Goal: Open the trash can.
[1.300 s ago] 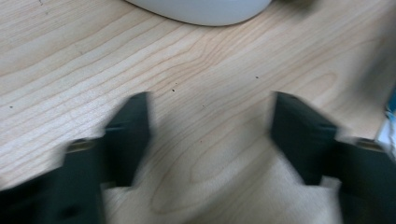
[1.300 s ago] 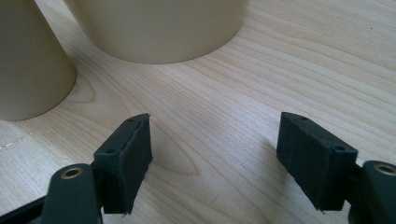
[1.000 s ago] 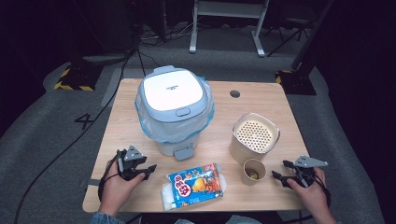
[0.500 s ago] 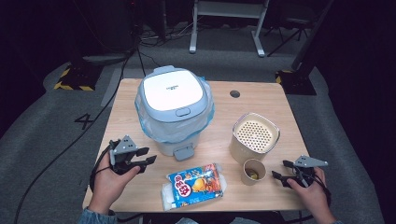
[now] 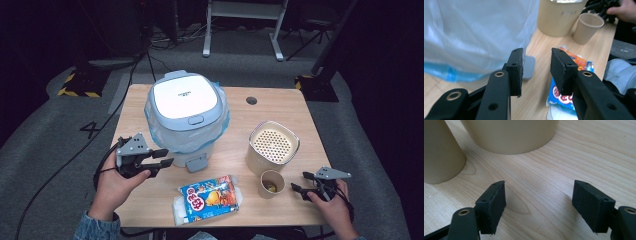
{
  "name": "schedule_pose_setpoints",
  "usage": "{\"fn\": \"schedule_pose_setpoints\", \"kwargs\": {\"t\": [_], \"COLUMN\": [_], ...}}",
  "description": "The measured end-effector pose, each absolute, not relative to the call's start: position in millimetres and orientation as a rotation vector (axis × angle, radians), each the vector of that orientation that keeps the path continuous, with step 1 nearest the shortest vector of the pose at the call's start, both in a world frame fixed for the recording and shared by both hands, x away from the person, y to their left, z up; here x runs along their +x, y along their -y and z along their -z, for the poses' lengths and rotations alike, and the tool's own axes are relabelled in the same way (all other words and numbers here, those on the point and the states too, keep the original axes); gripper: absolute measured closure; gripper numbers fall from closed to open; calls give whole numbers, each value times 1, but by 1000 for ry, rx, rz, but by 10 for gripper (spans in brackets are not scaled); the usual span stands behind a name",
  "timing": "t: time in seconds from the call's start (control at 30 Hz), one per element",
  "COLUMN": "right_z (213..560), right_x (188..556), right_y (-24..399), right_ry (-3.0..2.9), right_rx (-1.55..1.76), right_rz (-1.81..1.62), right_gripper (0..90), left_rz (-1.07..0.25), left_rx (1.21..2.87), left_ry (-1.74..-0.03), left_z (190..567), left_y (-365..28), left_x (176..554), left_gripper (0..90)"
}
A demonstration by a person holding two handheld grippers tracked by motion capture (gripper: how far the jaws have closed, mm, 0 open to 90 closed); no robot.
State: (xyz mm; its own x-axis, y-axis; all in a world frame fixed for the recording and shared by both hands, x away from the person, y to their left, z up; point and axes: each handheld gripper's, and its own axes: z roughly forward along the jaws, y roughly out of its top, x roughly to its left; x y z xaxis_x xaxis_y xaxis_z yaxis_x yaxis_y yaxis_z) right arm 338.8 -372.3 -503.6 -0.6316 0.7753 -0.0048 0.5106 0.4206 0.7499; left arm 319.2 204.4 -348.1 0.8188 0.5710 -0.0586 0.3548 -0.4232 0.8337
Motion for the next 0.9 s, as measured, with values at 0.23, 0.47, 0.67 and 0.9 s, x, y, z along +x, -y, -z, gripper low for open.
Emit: {"fn": "schedule_pose_setpoints", "kwargs": {"t": [0.23,0.47,0.67,0.9], "right_z": [504,504,504,504], "right_x": [339,338,338,338], "right_y": [372,372,372,372], "right_ry": [-2329,-2327,-2327,-2327], "right_rx": [1103,1102,1103,1103], "right_rz": [-1048,-1047,-1048,-1048], "right_gripper": [273,277,277,277], "left_rz": [-239,-212,-201,-237], "left_rx": [1991,1884,1846,1814], "left_ry": [-616,-583,-544,-529], "left_z": [334,324,311,295], "left_y": [-203,-203,-199,-189], "left_x": [323,328,335,348], "left_gripper": [651,728,859,898]}}
